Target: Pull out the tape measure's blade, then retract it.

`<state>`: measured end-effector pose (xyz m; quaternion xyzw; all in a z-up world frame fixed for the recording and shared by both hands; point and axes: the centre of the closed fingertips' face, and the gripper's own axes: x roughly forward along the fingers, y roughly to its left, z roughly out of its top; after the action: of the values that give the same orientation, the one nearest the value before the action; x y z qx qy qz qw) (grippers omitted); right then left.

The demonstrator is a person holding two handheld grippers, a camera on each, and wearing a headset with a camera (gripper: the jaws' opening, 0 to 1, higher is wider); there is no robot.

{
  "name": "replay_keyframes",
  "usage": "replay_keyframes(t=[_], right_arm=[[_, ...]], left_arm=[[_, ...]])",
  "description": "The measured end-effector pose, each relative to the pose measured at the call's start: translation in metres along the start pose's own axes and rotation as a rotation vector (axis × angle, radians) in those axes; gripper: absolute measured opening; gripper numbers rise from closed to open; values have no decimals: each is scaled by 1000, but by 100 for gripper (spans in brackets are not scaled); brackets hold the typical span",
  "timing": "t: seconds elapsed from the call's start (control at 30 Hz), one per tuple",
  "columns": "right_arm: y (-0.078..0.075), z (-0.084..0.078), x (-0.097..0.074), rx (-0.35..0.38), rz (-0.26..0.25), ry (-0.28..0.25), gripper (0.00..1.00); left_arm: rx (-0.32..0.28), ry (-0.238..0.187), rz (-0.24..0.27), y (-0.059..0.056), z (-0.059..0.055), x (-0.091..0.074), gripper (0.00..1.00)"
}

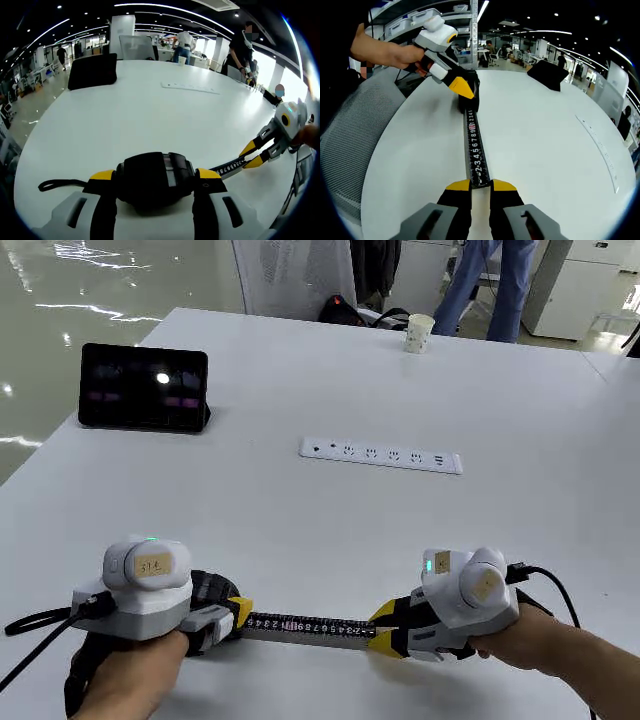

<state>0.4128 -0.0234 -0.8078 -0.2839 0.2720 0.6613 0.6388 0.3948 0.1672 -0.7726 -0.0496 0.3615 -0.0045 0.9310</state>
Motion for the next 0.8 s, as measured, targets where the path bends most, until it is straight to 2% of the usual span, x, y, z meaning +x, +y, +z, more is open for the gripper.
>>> replay_keyframes(t=[0.8], right_arm=[[-1, 17, 22, -7, 11, -21, 10]], left_arm=[[-15, 4, -8, 0, 1, 0, 56]])
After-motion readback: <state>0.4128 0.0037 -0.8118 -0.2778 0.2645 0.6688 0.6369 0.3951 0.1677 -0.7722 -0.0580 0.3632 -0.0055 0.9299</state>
